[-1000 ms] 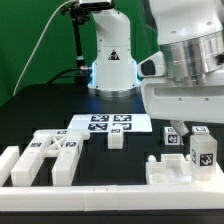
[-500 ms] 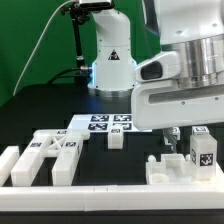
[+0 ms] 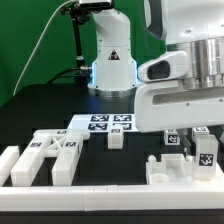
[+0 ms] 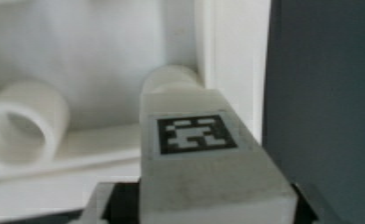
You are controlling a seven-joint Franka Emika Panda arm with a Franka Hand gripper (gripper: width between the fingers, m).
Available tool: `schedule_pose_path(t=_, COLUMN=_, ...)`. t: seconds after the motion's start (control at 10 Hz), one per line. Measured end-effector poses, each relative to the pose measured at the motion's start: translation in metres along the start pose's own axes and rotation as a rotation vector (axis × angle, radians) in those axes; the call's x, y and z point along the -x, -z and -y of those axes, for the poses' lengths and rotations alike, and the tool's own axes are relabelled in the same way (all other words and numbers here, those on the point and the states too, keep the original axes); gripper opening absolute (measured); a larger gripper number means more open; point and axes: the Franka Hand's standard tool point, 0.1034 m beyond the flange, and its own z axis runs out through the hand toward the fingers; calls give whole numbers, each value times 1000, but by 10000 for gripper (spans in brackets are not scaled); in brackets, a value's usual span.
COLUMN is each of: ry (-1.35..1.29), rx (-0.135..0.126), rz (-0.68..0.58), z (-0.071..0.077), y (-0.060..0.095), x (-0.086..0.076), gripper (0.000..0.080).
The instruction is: Assemble chair
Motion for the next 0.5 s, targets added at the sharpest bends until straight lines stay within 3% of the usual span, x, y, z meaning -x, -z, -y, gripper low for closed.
schedule_pose_path(t=0.2, ry=-118, rx=-2, rz=-1, z=-1, y=0, x=-1, gripper=294)
schedule_pose_path(t=0.3, ry=-320, rx=-16, rz=0, z=-4, y=0, x=-2, gripper=294)
schedule_pose_path(t=0.5, ry=-677, rx=-4, rz=8, z=-2, y=-1, x=1, gripper=294)
